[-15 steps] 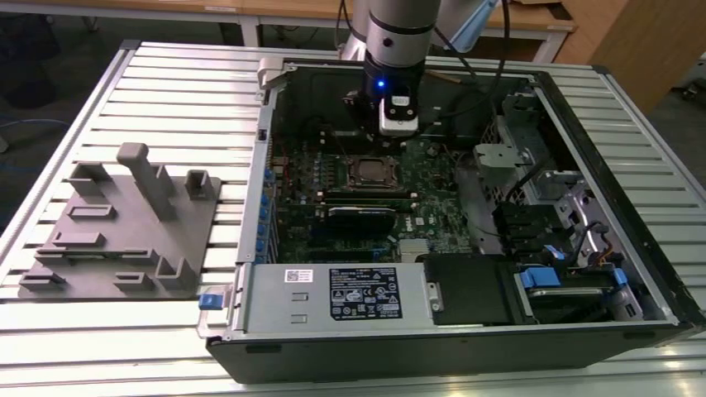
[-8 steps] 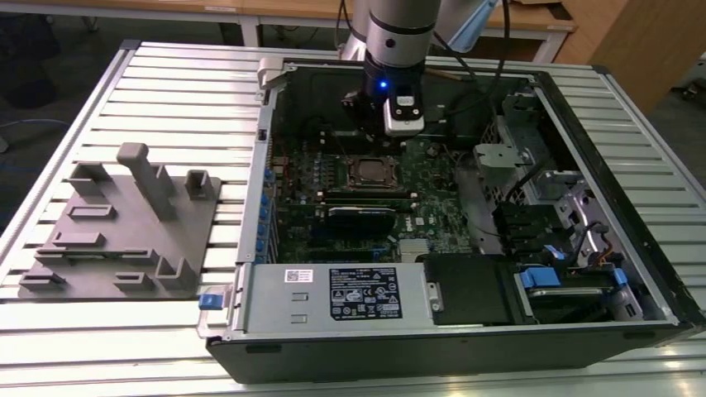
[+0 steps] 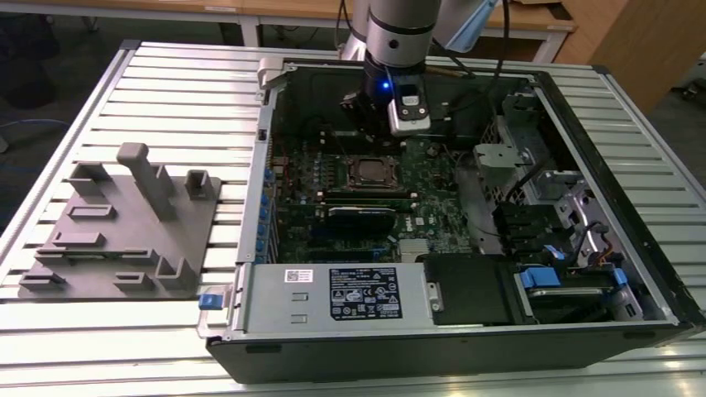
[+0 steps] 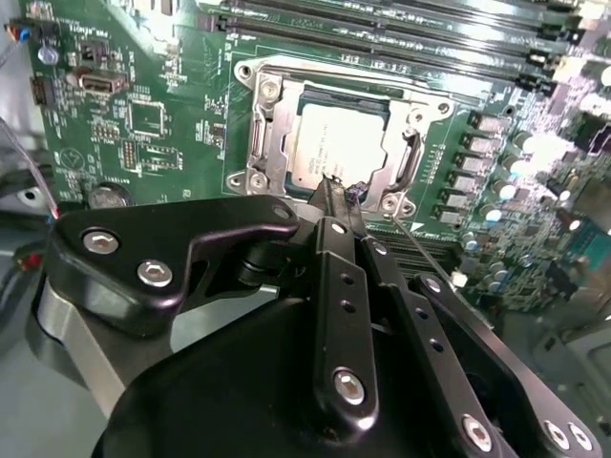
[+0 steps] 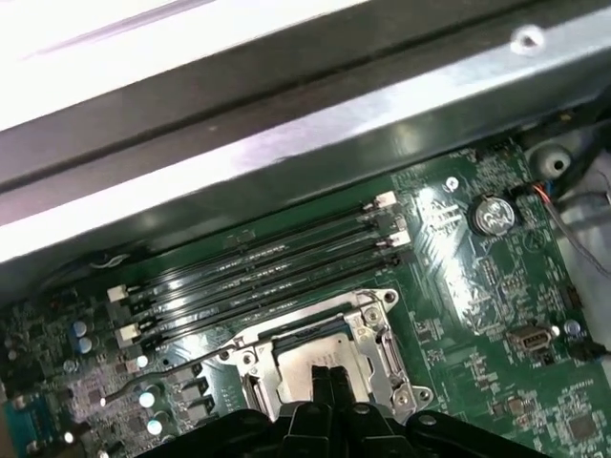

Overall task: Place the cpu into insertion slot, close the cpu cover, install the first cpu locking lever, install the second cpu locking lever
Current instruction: 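Close the cpu cover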

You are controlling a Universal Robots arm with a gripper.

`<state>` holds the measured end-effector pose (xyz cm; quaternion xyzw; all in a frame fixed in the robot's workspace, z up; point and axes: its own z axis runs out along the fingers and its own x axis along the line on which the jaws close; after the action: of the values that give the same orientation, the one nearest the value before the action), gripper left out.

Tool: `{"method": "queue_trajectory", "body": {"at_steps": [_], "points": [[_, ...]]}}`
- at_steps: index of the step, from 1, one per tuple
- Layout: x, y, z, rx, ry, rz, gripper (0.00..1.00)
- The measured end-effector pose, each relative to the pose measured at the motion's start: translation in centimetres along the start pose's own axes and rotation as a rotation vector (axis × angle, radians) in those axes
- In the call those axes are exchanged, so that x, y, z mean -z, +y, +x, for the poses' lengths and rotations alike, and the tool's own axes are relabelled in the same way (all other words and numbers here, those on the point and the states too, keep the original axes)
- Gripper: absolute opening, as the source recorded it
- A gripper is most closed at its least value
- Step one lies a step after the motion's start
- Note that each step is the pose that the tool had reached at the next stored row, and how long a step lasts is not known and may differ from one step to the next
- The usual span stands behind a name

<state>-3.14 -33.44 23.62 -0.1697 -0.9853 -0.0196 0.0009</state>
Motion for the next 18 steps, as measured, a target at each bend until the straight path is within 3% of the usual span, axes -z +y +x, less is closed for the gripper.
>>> {"method": "queue_trajectory", "body": {"at_steps": [18], "points": [[0.00, 0.00, 0.00, 0.213, 0.0082, 0.0018, 0.10]]}}
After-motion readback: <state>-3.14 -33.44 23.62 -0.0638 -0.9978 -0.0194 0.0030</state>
